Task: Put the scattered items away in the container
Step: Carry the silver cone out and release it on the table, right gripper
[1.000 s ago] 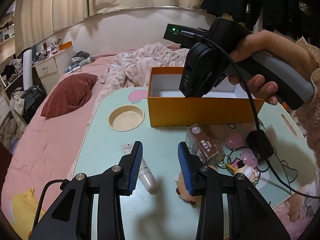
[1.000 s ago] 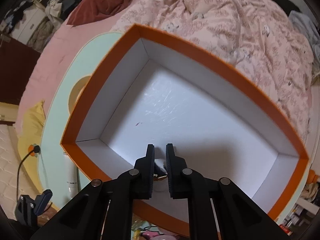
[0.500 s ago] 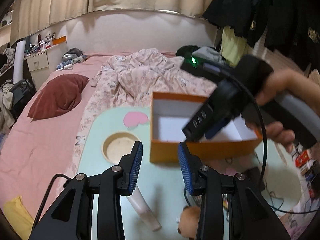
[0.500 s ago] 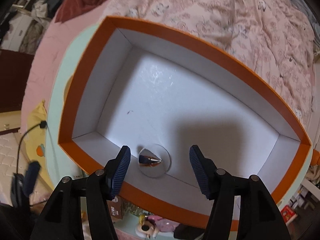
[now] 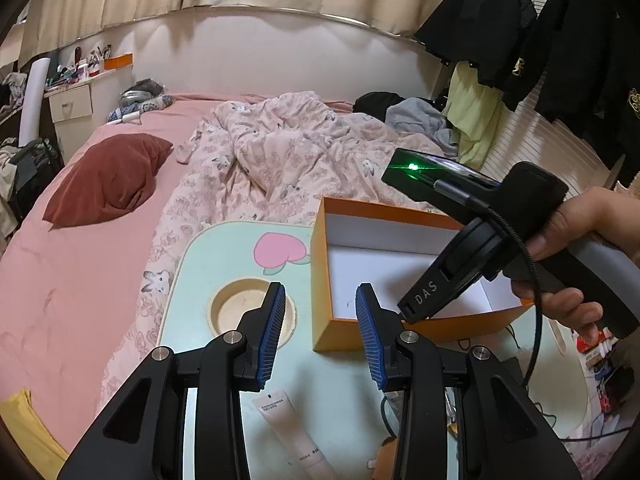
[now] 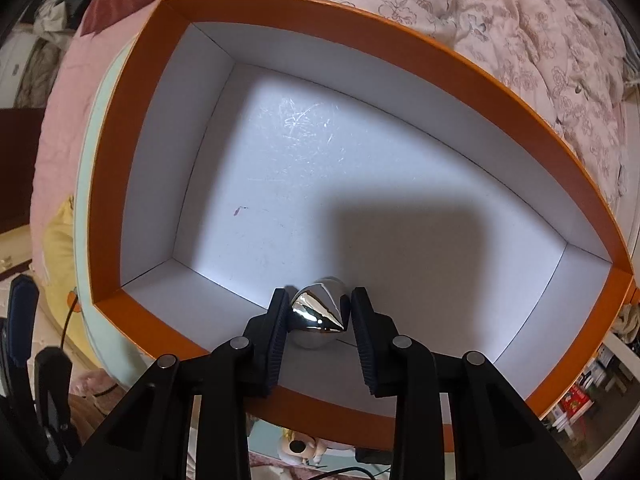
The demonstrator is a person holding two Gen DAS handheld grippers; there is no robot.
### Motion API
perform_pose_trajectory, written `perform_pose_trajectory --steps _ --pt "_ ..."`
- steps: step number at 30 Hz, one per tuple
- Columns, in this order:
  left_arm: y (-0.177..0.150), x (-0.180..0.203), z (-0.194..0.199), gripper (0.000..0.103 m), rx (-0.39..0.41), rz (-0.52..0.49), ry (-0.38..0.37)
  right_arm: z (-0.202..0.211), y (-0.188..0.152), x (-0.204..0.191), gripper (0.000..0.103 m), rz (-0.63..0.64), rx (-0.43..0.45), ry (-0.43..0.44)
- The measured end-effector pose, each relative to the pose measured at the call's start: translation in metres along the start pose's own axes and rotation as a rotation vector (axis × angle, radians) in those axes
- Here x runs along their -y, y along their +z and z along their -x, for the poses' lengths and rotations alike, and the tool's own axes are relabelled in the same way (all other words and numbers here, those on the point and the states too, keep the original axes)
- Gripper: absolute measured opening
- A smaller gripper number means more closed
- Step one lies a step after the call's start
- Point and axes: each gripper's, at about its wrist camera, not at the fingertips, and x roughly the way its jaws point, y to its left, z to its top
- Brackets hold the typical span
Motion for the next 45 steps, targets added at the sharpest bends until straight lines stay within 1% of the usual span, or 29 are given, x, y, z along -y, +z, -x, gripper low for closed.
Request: perform_pose_trajectory --steps 7,12,15,18,19,21,24,27,29,32,34,36,38,43,44,45 --pt "0.002 0.003 -0.001 0.038 -0.002 -0.006 -0.003 0.008 -0.006 -0.006 0.030 0.042 0.060 -0.023" --pt "0.000 0.002 0.003 0.038 0.004 0.000 0.009 0.042 -0.020 -0.010 0.030 0.063 0.168 0.020" --pt "-0.004 0.002 0.006 0.038 0.008 -0.005 0.017 0.070 -0.036 -0.006 0.030 0.069 0.250 0.043" --pt "-0.008 0.000 0.008 0.038 0.012 0.002 0.024 0.089 -0.066 0.000 0.030 0.061 0.312 0.093" --pt "-0.010 -0.001 0.008 0.038 0.011 0.005 0.025 0.095 -0.081 0.001 0.030 0.059 0.336 0.112" --pt "-0.014 -0.001 0.009 0.038 0.010 0.014 0.021 0.098 -0.105 0.008 0.030 0.048 0.367 0.138" --pt "-0.020 0.003 0.015 0.038 0.006 0.022 -0.006 0.089 -0.140 0.024 0.030 0.019 0.415 0.144" --pt "-0.031 0.012 0.024 0.038 -0.005 0.030 -0.048 0.063 -0.171 0.036 0.030 -0.002 0.467 0.140" --pt "-0.040 0.022 0.031 0.038 -0.011 0.034 -0.058 0.047 -0.188 0.042 0.030 -0.010 0.490 0.136" --pt "-0.059 0.042 0.041 0.038 -0.017 -0.014 -0.047 0.020 -0.211 0.045 0.030 -0.011 0.495 0.175" --pt "-0.076 0.057 0.048 0.038 -0.026 -0.051 -0.056 0.005 -0.226 0.045 0.030 0.003 0.515 0.172" --pt "-0.091 0.071 0.050 0.038 -0.050 -0.093 -0.081 -0.006 -0.235 0.047 0.030 0.008 0.551 0.169" --pt "-0.104 0.082 0.052 0.038 -0.067 -0.119 -0.084 -0.015 -0.242 0.047 0.030 0.011 0.584 0.163" --pt "-0.122 0.091 0.051 0.038 -0.104 -0.121 -0.072 -0.024 -0.246 0.043 0.031 0.023 0.662 0.153" --pt "-0.123 0.092 0.050 0.038 -0.108 -0.124 -0.067 -0.025 -0.248 0.042 0.034 0.026 0.682 0.156" --pt "-0.126 0.093 0.050 0.038 -0.112 -0.132 -0.062 -0.025 -0.251 0.041 0.045 0.026 0.700 0.159"
